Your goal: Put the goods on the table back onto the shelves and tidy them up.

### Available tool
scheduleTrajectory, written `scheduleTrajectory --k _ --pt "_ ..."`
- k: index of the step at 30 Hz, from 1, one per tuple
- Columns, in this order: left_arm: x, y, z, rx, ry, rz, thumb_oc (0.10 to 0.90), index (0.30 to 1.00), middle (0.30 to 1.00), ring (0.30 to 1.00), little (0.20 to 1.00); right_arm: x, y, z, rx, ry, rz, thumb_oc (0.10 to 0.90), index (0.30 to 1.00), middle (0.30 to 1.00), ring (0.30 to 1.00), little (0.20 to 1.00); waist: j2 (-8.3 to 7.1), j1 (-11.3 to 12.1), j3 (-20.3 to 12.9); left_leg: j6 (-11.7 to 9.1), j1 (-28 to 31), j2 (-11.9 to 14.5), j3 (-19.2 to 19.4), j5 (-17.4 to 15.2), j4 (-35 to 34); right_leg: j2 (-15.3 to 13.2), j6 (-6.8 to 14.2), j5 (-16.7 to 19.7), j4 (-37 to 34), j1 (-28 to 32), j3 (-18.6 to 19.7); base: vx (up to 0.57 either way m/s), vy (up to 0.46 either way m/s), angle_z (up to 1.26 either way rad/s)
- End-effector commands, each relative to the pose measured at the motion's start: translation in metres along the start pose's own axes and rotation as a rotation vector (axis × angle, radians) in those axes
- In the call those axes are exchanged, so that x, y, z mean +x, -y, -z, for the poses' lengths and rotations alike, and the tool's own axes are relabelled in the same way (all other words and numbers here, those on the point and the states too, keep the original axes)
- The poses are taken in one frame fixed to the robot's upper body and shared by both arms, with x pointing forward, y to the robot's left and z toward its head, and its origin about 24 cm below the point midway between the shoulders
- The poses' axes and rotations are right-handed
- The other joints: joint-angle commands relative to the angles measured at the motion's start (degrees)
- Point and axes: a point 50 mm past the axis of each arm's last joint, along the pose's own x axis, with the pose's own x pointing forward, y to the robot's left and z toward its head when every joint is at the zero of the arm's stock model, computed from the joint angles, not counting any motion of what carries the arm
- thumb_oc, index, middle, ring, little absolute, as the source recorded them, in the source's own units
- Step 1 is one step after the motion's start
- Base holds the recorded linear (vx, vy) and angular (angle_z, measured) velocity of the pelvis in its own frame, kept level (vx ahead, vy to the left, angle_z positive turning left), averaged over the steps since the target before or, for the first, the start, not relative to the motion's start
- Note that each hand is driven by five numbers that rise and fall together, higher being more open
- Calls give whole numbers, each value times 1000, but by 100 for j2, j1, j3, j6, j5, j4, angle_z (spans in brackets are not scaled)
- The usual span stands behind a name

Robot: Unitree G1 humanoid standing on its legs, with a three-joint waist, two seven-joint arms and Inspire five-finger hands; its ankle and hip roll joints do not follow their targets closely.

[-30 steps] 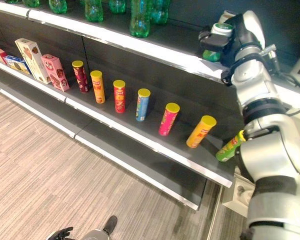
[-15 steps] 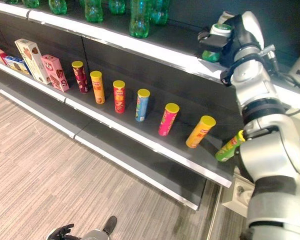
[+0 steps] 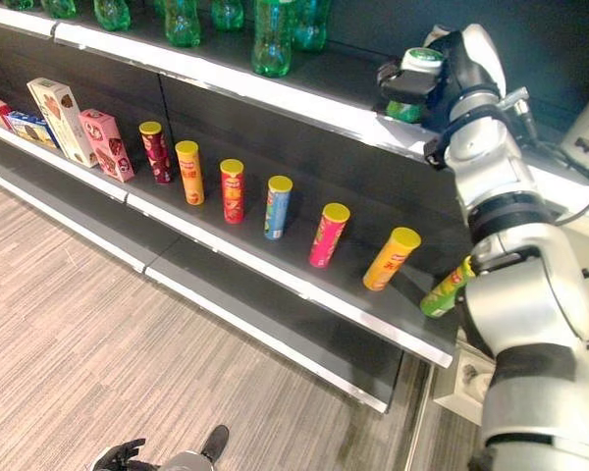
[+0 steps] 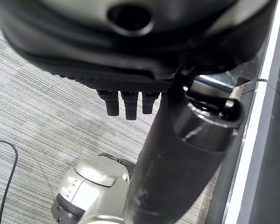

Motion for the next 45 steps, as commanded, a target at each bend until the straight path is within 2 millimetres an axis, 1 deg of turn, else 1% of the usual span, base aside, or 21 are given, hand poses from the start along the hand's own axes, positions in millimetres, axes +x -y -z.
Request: scheduleTrajectory --k 1,8,16,19,27,37,45 --pt "2 -23 -16 26 49 -47 800 900 900 900 900 5 8 -44 -22 162 36 800 900 900 900 900 -287 -24 -101 -249 502 168 808 -927 74 -388 403 32 178 -376 345 0 0 0" --pt "2 -23 -15 21 43 -47 800 900 900 900 900 5 8 -44 -24 159 34 800 900 900 900 900 -280 -55 -114 -243 508 160 833 -932 71 -394 404 38 169 -380 375 0 0 0" --pt "3 -23 -18 23 51 -48 800 900 900 900 900 5 5 -48 -37 170 26 800 900 900 900 900 -275 -102 -112 -238 542 164 881 -944 64 -399 399 52 155 -376 406 0 0 0" --pt "3 -23 -18 25 49 -48 800 900 900 900 900 6 9 -48 -43 170 38 800 900 900 900 900 -268 -131 -109 -243 558 175 902 -945 60 -400 405 55 152 -368 410 0 0 0" --pt "3 -24 -18 28 51 -54 800 900 900 900 900 6 13 -51 -64 180 58 800 900 900 900 900 -268 -179 -122 -239 588 192 948 -960 61 -386 407 58 141 -356 449 0 0 -3" --pt "3 -24 -18 21 51 -60 800 900 900 900 900 6 17 -61 -97 220 86 800 900 900 900 900 -263 -213 -112 -228 599 202 977 -966 57 -382 409 59 141 -372 497 0 -2 -2" --pt "3 -24 -19 21 51 -61 800 900 900 900 900 6 16 -60 -125 214 85 800 900 900 900 900 -265 -205 -118 -228 605 213 997 -970 60 -377 411 53 144 -380 526 0 0 0"
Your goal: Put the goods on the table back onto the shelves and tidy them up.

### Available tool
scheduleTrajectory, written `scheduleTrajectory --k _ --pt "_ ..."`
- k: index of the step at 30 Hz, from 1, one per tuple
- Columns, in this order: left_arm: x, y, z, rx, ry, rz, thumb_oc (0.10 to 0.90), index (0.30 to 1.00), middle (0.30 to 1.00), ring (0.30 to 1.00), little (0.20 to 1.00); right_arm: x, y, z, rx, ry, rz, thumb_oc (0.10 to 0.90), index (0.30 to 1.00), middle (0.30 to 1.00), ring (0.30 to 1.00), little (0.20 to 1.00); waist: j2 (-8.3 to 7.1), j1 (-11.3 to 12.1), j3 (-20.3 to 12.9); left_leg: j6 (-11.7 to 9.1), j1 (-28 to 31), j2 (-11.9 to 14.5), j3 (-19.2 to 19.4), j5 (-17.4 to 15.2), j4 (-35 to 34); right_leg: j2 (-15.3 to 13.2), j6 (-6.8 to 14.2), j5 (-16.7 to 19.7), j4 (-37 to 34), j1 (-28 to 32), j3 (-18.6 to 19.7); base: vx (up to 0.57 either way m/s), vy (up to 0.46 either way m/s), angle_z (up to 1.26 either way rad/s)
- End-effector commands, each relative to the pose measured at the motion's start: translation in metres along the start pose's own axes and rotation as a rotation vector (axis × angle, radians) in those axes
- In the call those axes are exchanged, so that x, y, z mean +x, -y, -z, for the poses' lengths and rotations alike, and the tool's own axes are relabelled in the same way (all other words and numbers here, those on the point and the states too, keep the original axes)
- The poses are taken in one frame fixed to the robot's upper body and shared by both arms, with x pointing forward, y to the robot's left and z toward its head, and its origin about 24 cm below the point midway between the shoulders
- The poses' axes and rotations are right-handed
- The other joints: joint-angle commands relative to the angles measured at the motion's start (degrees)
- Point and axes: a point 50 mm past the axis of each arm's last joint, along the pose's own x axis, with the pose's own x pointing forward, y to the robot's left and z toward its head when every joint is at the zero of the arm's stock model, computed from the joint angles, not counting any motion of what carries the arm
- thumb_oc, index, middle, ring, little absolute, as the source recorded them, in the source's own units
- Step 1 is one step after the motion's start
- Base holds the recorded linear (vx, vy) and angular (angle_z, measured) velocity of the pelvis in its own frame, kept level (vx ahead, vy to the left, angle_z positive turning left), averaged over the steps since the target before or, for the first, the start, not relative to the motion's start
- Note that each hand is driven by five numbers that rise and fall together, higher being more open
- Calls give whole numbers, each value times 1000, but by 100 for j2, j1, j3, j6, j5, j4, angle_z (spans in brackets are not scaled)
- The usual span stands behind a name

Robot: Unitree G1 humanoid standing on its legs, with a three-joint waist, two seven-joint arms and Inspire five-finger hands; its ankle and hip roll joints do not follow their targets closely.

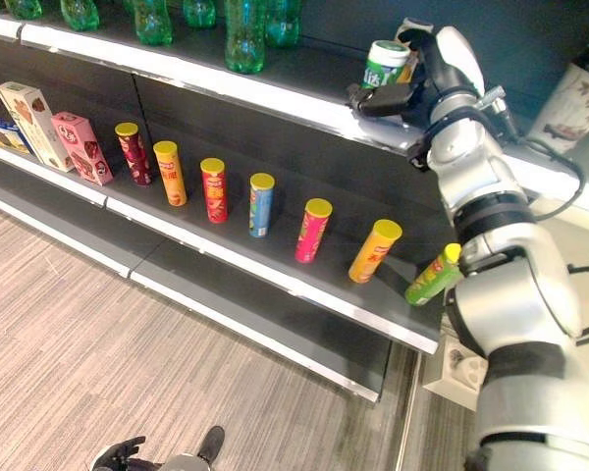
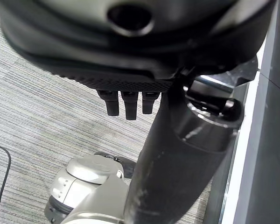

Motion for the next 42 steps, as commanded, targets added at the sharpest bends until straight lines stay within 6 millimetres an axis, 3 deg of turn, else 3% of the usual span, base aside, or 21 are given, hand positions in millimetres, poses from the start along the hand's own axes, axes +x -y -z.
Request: scheduleTrajectory --k 1,20,32,37,42 --pt "2 -24 -17 23 46 -59 800 900 900 900 900 7 32 -48 -61 175 123 800 900 900 900 900 -266 31 -118 -229 584 140 826 -969 61 -381 416 48 145 -323 373 0 0 0" --pt "2 -23 -17 31 48 -58 800 900 900 900 900 7 29 -42 -62 153 115 800 900 900 900 900 -259 -4 -120 -219 635 151 875 -991 64 -379 418 55 139 -305 417 -1 0 -1" --pt "2 -26 -16 20 43 -66 800 900 900 900 900 5 26 -53 -19 203 100 800 900 900 900 900 -261 -29 -128 -214 662 157 905 -999 63 -381 428 68 126 -299 453 0 0 0" --pt "2 -28 -13 7 31 -74 800 900 900 900 900 1 40 -73 32 300 149 800 900 900 900 900 -262 -74 -132 -213 672 166 934 -1004 58 -384 431 62 138 -310 483 -2 2 -1" --pt "2 -30 -12 2 24 -88 800 900 900 900 900 -10 63 -109 50 473 242 800 900 900 900 900 -258 -199 -143 -210 716 197 1023 -1023 55 -384 440 71 138 -343 559 -9 0 -2"
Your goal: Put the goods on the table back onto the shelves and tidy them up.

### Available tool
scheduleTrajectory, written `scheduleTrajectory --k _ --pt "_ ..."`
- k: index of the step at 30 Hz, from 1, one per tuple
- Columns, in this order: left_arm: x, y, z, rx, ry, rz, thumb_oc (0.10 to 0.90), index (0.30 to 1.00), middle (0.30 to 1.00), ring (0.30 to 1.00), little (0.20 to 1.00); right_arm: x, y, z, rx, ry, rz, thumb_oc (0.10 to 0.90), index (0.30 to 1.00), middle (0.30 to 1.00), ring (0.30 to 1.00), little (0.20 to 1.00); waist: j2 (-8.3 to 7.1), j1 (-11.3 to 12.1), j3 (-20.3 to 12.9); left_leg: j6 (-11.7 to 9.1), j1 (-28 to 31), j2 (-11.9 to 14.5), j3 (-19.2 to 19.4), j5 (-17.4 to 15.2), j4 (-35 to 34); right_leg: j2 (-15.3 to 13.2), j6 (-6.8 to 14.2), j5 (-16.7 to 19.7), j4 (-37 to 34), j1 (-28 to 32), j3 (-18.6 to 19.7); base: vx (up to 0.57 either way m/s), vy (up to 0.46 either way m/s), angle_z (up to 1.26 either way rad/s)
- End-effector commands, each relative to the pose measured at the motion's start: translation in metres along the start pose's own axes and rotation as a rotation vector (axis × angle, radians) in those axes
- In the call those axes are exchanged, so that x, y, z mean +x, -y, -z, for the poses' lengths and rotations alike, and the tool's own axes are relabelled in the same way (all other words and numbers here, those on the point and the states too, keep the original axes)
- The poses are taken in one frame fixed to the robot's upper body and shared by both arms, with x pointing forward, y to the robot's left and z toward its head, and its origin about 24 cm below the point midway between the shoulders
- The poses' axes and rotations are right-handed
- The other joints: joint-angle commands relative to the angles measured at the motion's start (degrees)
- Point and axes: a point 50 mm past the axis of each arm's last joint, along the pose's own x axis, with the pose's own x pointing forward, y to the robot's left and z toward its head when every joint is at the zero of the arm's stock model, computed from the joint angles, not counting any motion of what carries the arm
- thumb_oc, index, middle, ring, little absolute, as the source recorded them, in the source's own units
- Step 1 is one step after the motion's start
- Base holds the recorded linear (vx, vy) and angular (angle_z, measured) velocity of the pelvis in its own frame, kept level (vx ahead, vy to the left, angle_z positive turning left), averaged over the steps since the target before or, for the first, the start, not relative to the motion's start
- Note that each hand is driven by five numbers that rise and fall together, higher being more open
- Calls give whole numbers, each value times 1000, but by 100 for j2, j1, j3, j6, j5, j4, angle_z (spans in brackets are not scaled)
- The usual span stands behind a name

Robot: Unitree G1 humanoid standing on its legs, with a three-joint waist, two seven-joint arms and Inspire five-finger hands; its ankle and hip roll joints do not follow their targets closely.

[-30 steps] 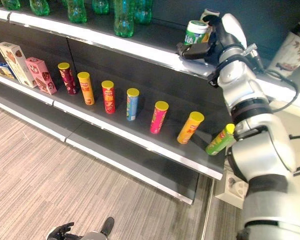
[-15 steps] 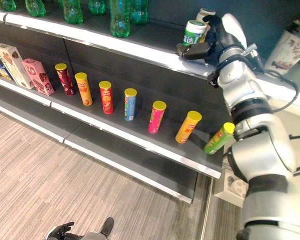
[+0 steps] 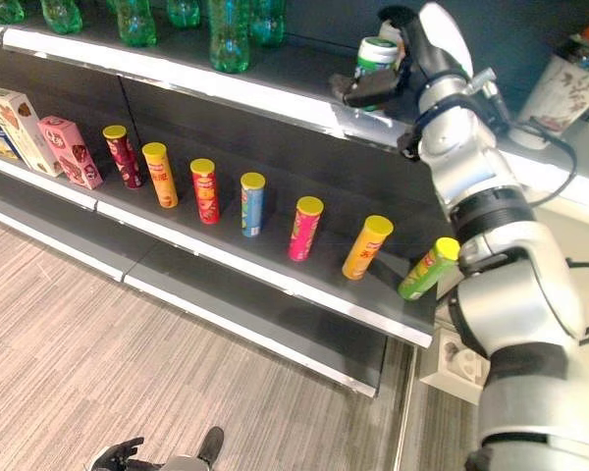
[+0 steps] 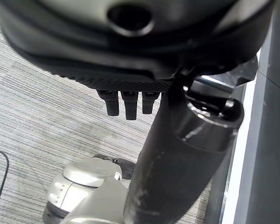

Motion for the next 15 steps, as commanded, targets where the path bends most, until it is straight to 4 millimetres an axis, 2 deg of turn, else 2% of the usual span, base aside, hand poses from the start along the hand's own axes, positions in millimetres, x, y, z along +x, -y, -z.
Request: scheduleTrajectory --k 1,3,4,5,8,12,15 --pt "2 -28 -16 20 33 -81 800 900 900 900 900 4 63 -66 -7 282 252 800 900 900 900 900 -295 -27 -147 -208 694 167 773 -1033 54 -366 445 68 139 -321 452 -24 0 -14" --pt "3 -29 -18 25 32 -86 800 900 900 900 900 -4 74 -82 3 379 300 800 900 900 900 900 -288 -142 -181 -199 742 185 839 -1059 49 -358 457 78 126 -327 543 -20 2 -21" --pt "3 -29 -18 25 32 -86 800 900 900 900 900 -4 74 -82 3 379 300 800 900 900 900 900 -289 -141 -181 -199 742 185 840 -1059 48 -359 457 78 126 -327 544 -29 -3 -31" --pt "4 -29 -20 32 32 -89 800 900 900 900 900 -14 82 -95 34 465 336 800 900 900 900 900 -279 -270 -218 -191 793 209 917 -1080 48 -343 460 87 106 -340 646 -23 -4 -24" --pt "4 -29 -20 42 25 -90 800 900 900 900 900 -27 80 -110 41 570 324 800 900 900 900 900 -259 -449 -259 -181 858 249 1056 -1107 45 -320 461 103 96 -377 787 -25 6 -29" --pt "3 -27 -14 67 4 -92 800 900 900 900 900 -52 60 -134 96 745 243 800 900 900 900 900 -218 -777 -306 -141 964 310 1355 -1156 58 -273 457 147 112 -519 1143 -31 7 -51" --pt "3 -26 -11 85 -7 -91 800 900 900 900 900 -67 33 -147 195 840 125 800 900 900 900 900 -186 -1006 -321 -103 1055 356 1640 -1190 92 -236 460 192 115 -614 1446 -34 5 -62"
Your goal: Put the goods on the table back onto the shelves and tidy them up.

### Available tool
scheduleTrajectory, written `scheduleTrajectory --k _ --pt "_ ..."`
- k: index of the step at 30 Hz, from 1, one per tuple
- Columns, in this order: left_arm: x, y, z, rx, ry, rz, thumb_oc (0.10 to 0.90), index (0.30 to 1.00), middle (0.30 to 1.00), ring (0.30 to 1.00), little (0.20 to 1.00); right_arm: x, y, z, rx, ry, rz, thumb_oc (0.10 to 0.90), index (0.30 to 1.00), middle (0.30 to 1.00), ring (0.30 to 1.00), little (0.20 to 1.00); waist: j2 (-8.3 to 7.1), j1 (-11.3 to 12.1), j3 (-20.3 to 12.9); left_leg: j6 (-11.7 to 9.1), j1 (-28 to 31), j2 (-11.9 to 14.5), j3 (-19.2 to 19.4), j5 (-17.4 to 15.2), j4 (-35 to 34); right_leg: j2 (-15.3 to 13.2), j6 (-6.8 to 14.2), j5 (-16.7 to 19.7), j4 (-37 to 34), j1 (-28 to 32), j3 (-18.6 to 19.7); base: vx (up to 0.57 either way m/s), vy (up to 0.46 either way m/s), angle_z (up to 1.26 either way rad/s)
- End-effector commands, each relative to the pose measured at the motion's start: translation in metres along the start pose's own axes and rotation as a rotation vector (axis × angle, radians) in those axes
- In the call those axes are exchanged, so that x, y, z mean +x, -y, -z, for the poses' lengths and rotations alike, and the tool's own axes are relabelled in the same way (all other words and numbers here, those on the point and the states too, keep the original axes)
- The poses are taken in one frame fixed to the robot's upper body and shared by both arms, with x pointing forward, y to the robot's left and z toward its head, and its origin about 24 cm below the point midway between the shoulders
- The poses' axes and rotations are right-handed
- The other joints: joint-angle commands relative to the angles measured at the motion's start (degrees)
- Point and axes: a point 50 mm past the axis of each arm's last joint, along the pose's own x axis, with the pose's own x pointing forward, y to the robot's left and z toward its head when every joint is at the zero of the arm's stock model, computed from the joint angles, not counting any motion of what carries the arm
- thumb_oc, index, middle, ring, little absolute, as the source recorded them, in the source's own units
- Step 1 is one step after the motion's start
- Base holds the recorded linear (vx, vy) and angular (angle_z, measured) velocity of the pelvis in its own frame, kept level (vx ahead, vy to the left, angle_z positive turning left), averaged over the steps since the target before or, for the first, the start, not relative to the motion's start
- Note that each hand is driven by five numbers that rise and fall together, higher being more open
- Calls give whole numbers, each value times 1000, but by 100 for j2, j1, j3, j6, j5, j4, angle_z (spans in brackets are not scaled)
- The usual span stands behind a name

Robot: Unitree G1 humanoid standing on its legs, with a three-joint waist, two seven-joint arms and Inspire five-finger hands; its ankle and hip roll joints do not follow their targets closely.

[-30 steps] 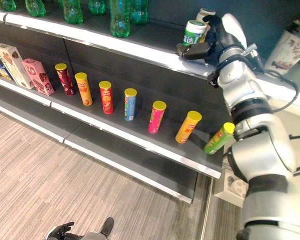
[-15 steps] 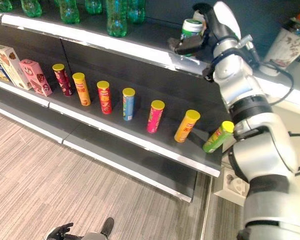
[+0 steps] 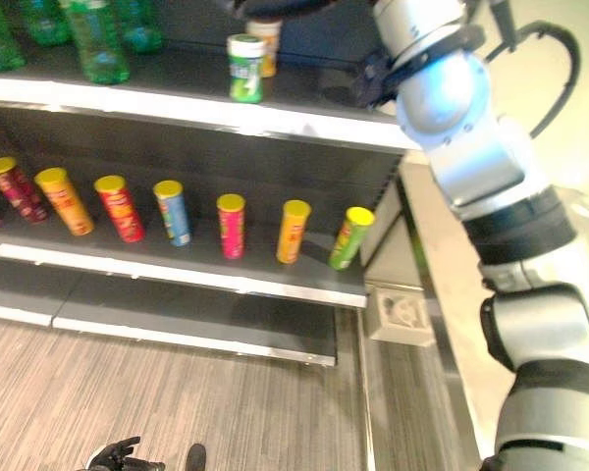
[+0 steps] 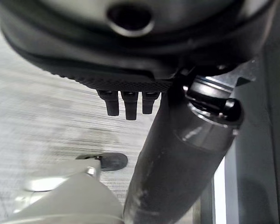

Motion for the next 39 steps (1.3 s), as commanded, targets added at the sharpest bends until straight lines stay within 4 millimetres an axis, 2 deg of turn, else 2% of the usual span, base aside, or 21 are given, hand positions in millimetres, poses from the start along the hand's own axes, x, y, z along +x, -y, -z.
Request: scheduleTrajectory --k 1,6,9,10,14,16,18,22,23,24,25,26,28,29,30,32,33,34,37,38,39 --pt "1 -23 -6 79 6 -73 800 900 900 900 900 11 -2 -10 104 65 8 800 900 900 900 900 -206 82 -326 -200 568 64 531 -1124 110 -258 568 104 112 -528 438 -51 5 -67" --pt "1 -20 -9 121 21 -68 800 900 900 900 900 -2 -53 -31 405 123 -122 800 900 900 900 900 -133 -268 -274 -146 625 122 1079 -1149 159 -224 617 272 88 -830 934 -85 18 -73" --pt "1 -15 -11 127 37 -48 800 900 900 900 900 -14 -70 -32 537 96 -158 800 900 900 900 900 -86 -491 -253 -140 661 110 1338 -1162 195 -223 651 348 113 -976 1195 -45 41 -63" --pt "1 -15 -11 127 37 -48 800 900 900 900 900 -14 -71 -32 538 95 -158 800 900 900 900 900 -87 -483 -257 -141 663 111 1347 -1163 193 -221 650 348 115 -981 1204 -61 68 -44" --pt "-1 -2 -1 142 30 4 800 900 900 900 900 -47 -97 -20 667 -25 -219 800 900 900 900 900 -75 -839 -254 -151 734 108 1575 -1184 176 -222 684 439 100 -1093 1439 -15 33 -39" --pt "-1 0 0 145 30 11 800 900 900 900 900 -51 -102 -19 694 -42 -234 800 900 900 900 900 -78 -866 -257 -151 737 113 1594 -1183 177 -224 686 444 101 -1101 1455 -7 10 -19" --pt "-2 5 3 155 37 33 800 900 900 900 900 -74 -119 -14 764 -120 -314 800 900 900 900 900 -99 -1017 -219 -166 721 128 1653 -1194 215 -220 705 468 121 -1164 1537 -37 0 -15" --pt "-4 4 4 158 54 49 800 900 900 900 900 -107 -139 -3 833 -252 -428 800 900 900 900 900 -130 -1107 -161 -182 692 144 1719 -1204 258 -229 718 470 129 -1218 1618 -26 2 -9" --pt "-4 3 3 159 63 49 800 900 900 900 900 -118 -144 2 833 -301 -466 800 900 900 900 900 -137 -1117 -140 -192 663 146 1727 -1201 276 -226 725 476 148 -1247 1634 -50 -4 -12" --pt "-4 0 -3 169 86 48 800 900 900 900 900 -144 -155 15 818 -423 -530 800 900 900 900 900 -126 -1095 -78 -207 613 157 1715 -1179 282 -232 725 464 157 -1288 1620 -40 -4 -10" --pt "-4 0 -3 169 86 49 800 900 900 900 900 -144 -155 15 818 -424 -530 800 900 900 900 900 -126 -1092 -82 -207 610 158 1713 -1180 284 -232 725 463 157 -1289 1618 -30 8 -8" --pt "-4 -1 -4 175 93 52 800 900 900 900 900 -164 -161 26 808 -523 -544 800 900 900 900 900 -120 -1062 -60 -205 592 153 1701 -1172 284 -240 725 468 158 -1296 1604 0 0 0" --pt "-4 -1 -11 194 117 62 800 900 900 900 900 -211 -178 39 798 -722 -623 800 900 900 900 900 -76 -952 20 -203 546 160 1639 -1142 277 -262 725 469 161 -1286 1521 -11 10 5" --pt "-3 -2 -20 239 150 73 800 900 900 900 900 -245 -190 40 768 -840 -725 800 900 900 900 900 -7 -798 67 -188 514 154 1555 -1121 255 -284 725 454 155 -1254 1409 -13 13 15" --pt "-3 -2 -20 240 149 73 800 900 900 900 900 -246 -190 40 768 -840 -725 800 900 900 900 900 -9 -801 65 -188 514 155 1549 -1121 255 -284 725 453 152 -1249 1402 0 4 18" --pt "-3 -2 -22 266 161 84 800 900 900 900 900 -285 -200 37 779 -980 -767 800 900 900 900 900 48 -654 110 -167 488 145 1451 -1109 240 -301 725 434 147 -1184 1275 18 -18 36" --pt "-3 2 -24 290 168 92 800 900 900 900 900 -317 -207 29 791 -1093 -779 800 900 900 900 900 88 -549 132 -145 475 134 1365 -1115 244 -310 725 404 158 -1130 1177 33 -36 68" --pt "-3 4 -26 303 170 94 800 900 900 900 900 -336 -213 26 792 -1172 -780 800 900 900 900 900 98 -500 136 -130 462 129 1304 -1122 255 -316 725 384 175 -1103 1122 36 -32 58" --pt "-1 15 -30 308 175 103 800 900 900 900 900 -382 -222 16 749 -1374 -775 800 900 900 900 900 144 -413 132 -96 466 93 1195 -1137 250 -328 700 331 187 -1023 1028 27 -12 30" --pt "-1 15 -30 308 175 103 800 900 900 900 900 -382 -222 16 749 -1374 -775 800 900 900 900 900 143 -413 133 -96 466 93 1194 -1137 250 -328 700 331 187 -1022 1027 34 -10 17" --pt "0 20 -34 303 178 104 800 900 900 900 900 -407 -225 8 724 -1492 -775 800 900 900 900 900 170 -380 106 -82 473 74 1155 -1143 249 -325 680 304 189 -984 977 28 -8 7"
